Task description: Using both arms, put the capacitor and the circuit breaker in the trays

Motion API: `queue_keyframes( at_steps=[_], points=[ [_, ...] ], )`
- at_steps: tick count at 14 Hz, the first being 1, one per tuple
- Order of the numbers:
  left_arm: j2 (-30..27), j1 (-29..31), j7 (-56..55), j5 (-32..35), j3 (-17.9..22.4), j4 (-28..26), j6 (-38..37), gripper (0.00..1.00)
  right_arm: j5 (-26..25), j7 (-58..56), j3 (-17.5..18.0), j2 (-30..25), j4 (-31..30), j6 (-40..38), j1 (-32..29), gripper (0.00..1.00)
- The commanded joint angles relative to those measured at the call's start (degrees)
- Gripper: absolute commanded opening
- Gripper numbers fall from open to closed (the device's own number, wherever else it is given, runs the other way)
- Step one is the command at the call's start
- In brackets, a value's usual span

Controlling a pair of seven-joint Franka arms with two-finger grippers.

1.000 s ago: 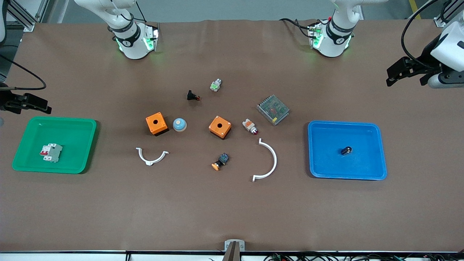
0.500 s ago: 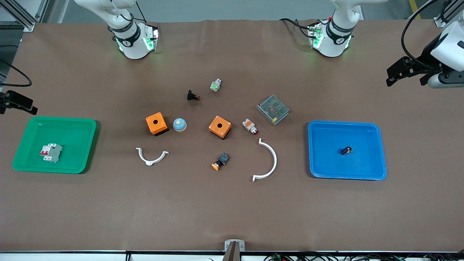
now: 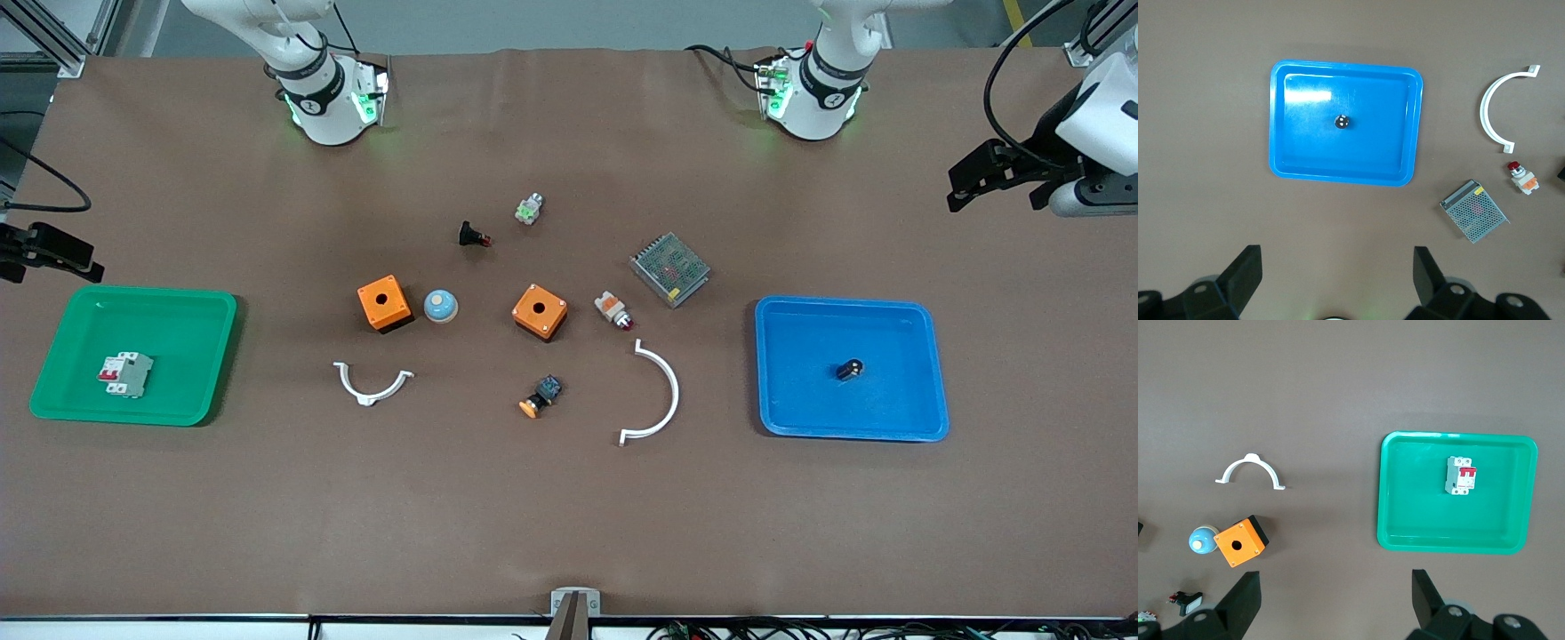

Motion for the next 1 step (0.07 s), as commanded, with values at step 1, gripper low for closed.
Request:
queue_keyframes(
  at_steps=[1],
  points=[
    [-0.12,0.29,1.0,-0.17,0.0,0.31,-0.27,1.0,0.6,0.16,-0.22,0.06,0.5,0.11,0.76,1.0]
  ],
)
